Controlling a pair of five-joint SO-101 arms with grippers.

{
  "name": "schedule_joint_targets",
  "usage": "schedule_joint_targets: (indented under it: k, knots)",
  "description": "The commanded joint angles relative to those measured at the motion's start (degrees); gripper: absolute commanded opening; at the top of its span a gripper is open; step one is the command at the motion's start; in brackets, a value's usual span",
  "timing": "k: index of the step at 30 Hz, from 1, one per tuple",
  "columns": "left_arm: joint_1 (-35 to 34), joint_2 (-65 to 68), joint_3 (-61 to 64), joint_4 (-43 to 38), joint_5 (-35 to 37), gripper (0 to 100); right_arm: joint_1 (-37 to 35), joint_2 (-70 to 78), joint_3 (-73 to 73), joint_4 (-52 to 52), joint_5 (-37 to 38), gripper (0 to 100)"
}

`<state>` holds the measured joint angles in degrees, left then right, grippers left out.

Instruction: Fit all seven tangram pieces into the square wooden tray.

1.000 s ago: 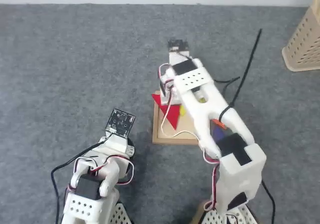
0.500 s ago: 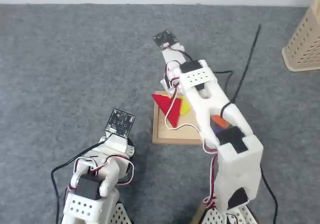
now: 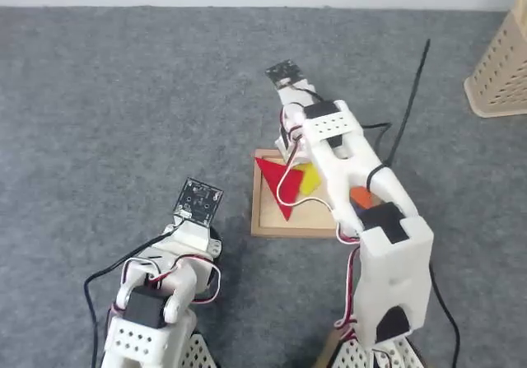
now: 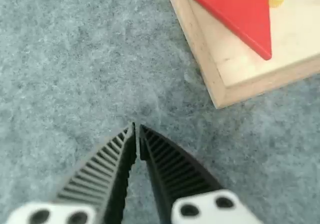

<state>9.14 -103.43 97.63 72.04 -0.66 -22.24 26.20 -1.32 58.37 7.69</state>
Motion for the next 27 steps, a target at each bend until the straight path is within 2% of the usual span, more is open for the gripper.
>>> schedule_joint_targets:
  k: [1,7,14,27]
  knots:
    - [0.00,-1.14,-1.10,0.35,0.35,1,1.54,-2.68,-2.64,0.22,-1.58,0.8]
    - [0.00,-1.14,-1.10,0.35,0.35,1,1.10,-10.68,1.49,-1.89,-2.73,0.8]
    - [0.00,-1.14,-1.10,0.35,0.35,1,-0.13,-20.26,20.31,-16.66,-0.18,0.7]
    - [0.00,-1.14,-1.10,0.35,0.35,1,-0.92,-17.10,19.43,-15.96,0.44,0.7]
